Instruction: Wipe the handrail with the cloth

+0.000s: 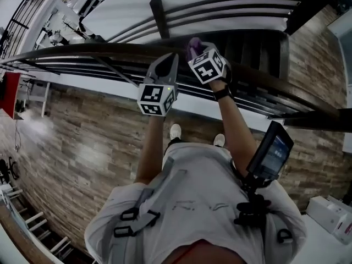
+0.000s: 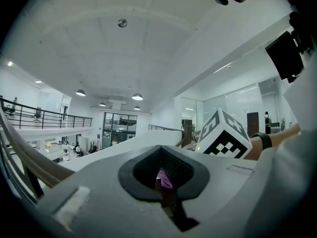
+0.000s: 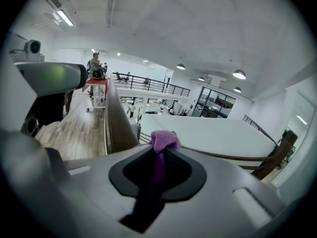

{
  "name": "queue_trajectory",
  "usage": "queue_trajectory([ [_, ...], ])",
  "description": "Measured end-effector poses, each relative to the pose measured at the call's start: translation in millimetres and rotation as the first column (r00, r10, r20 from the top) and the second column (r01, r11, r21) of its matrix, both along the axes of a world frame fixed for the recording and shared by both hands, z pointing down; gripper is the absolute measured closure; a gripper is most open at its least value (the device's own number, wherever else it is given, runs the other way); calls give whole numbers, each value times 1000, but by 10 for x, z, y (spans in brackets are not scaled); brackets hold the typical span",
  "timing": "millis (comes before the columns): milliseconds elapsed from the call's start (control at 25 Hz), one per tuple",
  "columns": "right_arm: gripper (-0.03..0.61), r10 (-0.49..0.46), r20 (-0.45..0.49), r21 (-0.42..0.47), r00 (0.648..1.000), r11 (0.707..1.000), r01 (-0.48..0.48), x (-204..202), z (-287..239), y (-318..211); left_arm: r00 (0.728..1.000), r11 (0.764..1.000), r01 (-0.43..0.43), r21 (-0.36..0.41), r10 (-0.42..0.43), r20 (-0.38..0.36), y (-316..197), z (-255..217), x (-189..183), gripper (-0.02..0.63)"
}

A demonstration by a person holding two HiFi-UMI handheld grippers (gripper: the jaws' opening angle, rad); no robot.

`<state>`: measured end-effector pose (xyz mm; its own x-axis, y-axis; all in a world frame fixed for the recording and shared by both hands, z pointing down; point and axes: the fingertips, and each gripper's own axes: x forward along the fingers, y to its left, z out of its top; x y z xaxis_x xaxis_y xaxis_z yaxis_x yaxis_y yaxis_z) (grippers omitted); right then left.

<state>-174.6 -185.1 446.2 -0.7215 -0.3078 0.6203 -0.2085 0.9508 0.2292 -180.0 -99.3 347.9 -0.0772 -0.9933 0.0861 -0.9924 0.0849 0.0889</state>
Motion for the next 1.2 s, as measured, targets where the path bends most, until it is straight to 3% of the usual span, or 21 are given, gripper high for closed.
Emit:
queue_trajectory([
  [440, 528, 129, 25, 34, 991, 991, -129, 1122, -87, -301, 988, 988, -153, -12, 153, 23, -536, -80, 702, 614],
  [680, 528, 246, 57, 8, 968, 969, -247, 1838, -116, -536, 955, 956, -294, -21, 295, 30, -883, -72, 1376, 614],
  [1000, 528, 438, 96, 29, 894, 896, -443, 3055, -132, -984, 887, 888, -459, -36, 460, 33, -1251, -17, 2394, 614],
  [1200, 526, 563, 128, 36, 817, 820, -571, 3884, -157, -1277, 830, 830, -557, -34, 558, 14, -1439, 6, 3106, 614],
])
